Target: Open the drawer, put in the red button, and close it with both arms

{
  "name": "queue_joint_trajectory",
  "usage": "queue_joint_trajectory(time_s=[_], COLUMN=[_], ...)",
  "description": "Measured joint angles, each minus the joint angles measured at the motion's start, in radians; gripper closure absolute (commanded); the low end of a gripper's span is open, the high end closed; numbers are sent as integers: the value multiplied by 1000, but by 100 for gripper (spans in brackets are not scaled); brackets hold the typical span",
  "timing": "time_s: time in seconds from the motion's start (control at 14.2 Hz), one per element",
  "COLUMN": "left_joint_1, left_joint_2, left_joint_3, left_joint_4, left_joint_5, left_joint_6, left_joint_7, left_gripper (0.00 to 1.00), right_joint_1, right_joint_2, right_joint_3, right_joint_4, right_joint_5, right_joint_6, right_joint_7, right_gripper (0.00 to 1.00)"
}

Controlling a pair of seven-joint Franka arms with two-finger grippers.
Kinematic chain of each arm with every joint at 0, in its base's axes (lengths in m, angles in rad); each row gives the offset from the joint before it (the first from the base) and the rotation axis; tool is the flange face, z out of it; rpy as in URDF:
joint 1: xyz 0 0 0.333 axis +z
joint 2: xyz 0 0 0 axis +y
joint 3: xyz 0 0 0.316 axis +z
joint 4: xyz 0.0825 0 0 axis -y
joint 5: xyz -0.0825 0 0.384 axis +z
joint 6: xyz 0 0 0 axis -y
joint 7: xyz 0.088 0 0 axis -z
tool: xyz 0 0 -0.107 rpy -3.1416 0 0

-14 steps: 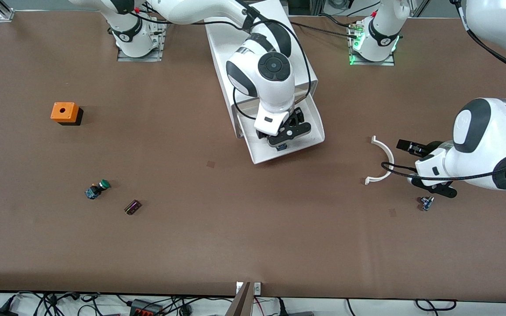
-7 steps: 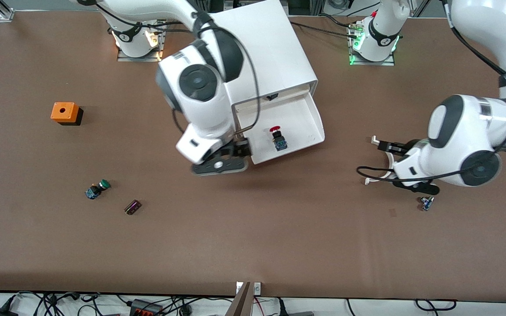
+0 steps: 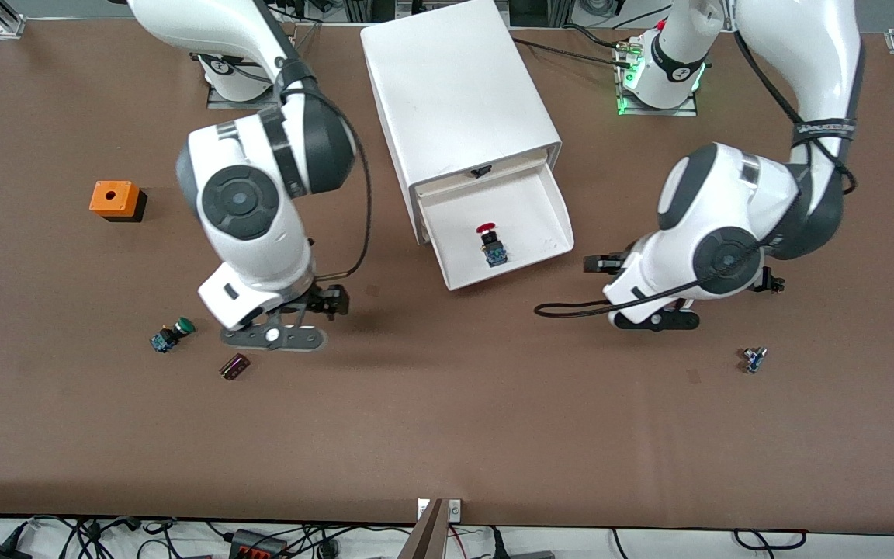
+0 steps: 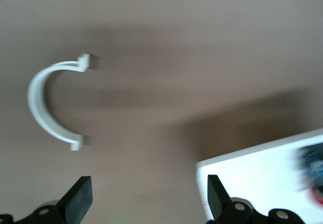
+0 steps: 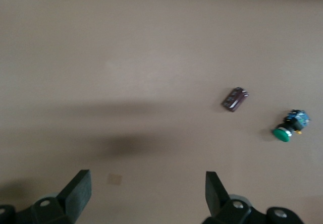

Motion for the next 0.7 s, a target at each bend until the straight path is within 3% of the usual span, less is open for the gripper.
queue_joint_trajectory(time_s=[0.21, 0.7], left_joint_1=[-70, -152], left_joint_2=[24, 66], left_joint_3=[-2, -2], left_joint_4=[-7, -80], left_joint_5=[-4, -4], left_joint_6=[99, 350], left_joint_7=[-165, -293], left_gripper=[0, 0], right_joint_1=[-67, -300], right_joint_2=[-27, -88], right_joint_3=[-2, -4], right_joint_4=[0, -9], right_joint_5=[1, 76], right_joint_6=[-22, -91], right_joint_7=[-82, -334], right_gripper=[0, 0])
